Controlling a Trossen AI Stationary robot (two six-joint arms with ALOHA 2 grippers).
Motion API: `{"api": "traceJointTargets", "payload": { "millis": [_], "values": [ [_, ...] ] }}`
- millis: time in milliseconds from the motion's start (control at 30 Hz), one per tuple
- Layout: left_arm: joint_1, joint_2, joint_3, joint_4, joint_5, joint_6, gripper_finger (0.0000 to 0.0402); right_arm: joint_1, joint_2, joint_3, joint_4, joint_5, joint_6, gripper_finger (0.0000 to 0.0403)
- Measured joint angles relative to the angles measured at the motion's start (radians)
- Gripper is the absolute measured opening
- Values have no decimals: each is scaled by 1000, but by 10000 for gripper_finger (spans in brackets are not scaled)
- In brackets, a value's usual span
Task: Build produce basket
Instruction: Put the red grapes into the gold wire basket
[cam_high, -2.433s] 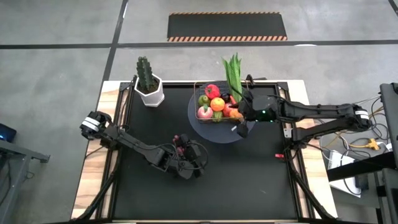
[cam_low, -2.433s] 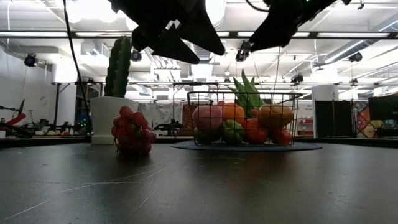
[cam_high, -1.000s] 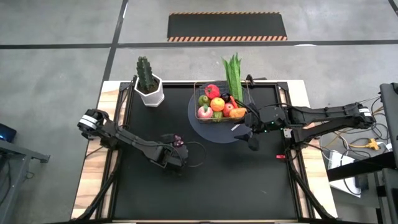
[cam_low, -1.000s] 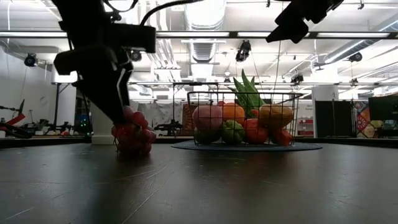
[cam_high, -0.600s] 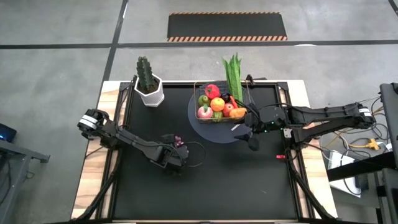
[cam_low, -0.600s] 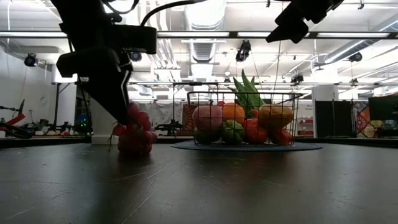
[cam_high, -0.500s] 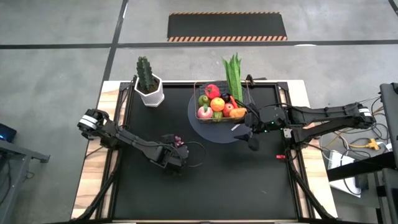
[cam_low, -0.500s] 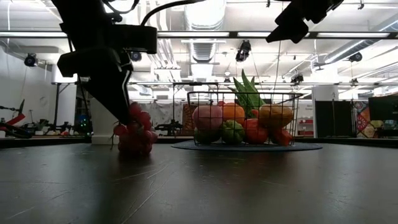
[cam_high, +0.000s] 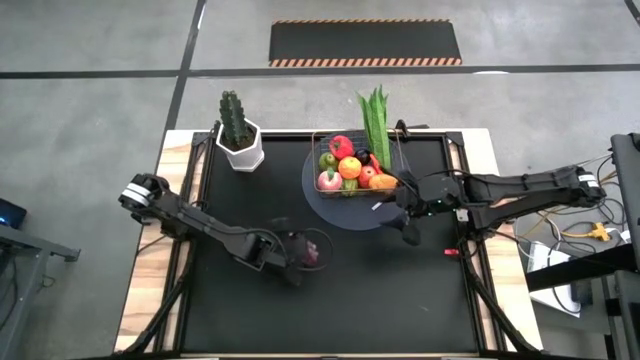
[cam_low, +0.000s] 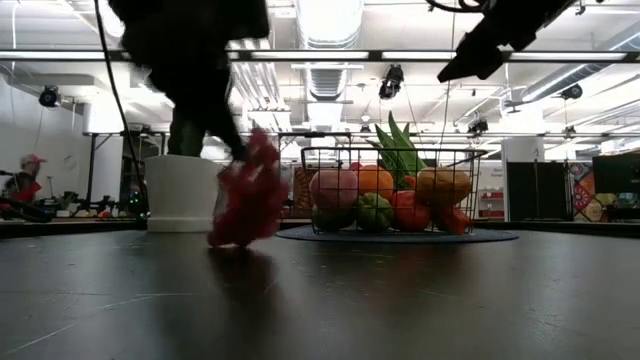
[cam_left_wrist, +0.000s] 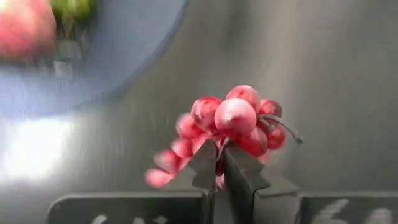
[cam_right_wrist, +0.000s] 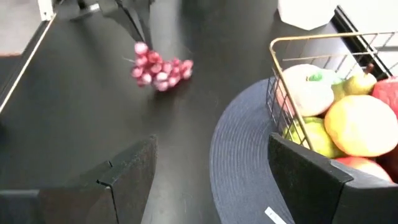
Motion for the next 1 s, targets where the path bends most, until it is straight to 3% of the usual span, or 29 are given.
{"api": "traceJointTargets", "payload": {
  "millis": [167, 367, 500, 667, 1000],
  "values": [
    [16, -55, -1, 225, -61, 179, 1, 24, -48, -28, 18, -1, -12, 286],
    [88, -71, -2, 605, -60, 462, 1, 45, -82, -31, 21, -1, -11, 286],
    [166, -66, -2, 806, -59, 571, 1, 58, -94, -39, 21, -1, -8, 286],
    [276, -47, -2, 921, -49, 598, 1, 76, -94, -56, 21, -1, 13, 286],
    [452, 73, -4, 1054, 52, 498, 1, 81, -92, -87, 35, -1, 43, 286]
  ]
}}
